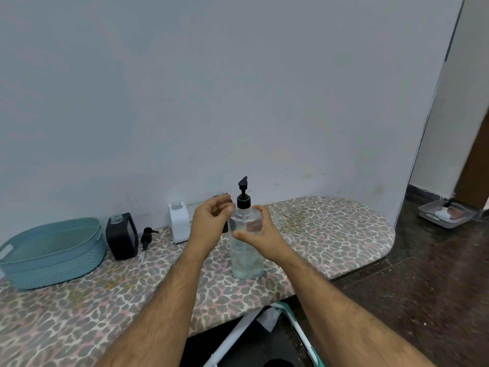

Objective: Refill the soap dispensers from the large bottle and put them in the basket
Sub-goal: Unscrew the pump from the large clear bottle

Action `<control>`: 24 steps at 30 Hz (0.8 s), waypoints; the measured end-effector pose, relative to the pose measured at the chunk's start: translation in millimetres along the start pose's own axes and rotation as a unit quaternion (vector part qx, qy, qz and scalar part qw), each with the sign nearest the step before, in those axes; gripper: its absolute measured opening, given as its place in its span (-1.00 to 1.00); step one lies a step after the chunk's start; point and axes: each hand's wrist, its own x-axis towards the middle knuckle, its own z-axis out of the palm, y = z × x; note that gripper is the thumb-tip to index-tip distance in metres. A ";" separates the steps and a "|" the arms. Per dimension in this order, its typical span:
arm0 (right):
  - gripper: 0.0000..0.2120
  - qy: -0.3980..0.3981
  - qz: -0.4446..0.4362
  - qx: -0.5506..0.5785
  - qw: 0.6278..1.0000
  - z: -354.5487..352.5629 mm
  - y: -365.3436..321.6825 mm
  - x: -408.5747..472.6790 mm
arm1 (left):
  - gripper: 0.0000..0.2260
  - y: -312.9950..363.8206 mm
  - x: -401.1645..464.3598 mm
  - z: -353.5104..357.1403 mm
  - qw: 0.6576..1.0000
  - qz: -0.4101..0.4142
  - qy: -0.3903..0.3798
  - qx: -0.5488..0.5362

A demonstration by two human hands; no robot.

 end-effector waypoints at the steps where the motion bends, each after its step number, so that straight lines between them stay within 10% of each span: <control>1: -0.26 -0.006 0.001 -0.003 1.000 -0.6 -0.6 1.0 | -0.72 -1.5 -0.7 -1.3 1.000 -0.001 -0.002 0.004; 13: -0.08 -0.114 0.055 -0.092 0.988 -34.4 -22.2 7.8 | -0.53 -10.9 -10.3 -8.8 0.995 -0.043 -0.060 0.067; 24: -0.62 0.094 -0.061 -0.116 0.987 -15.9 -60.4 26.5 | -0.53 -10.5 -15.0 -3.6 0.997 -0.052 -0.058 0.030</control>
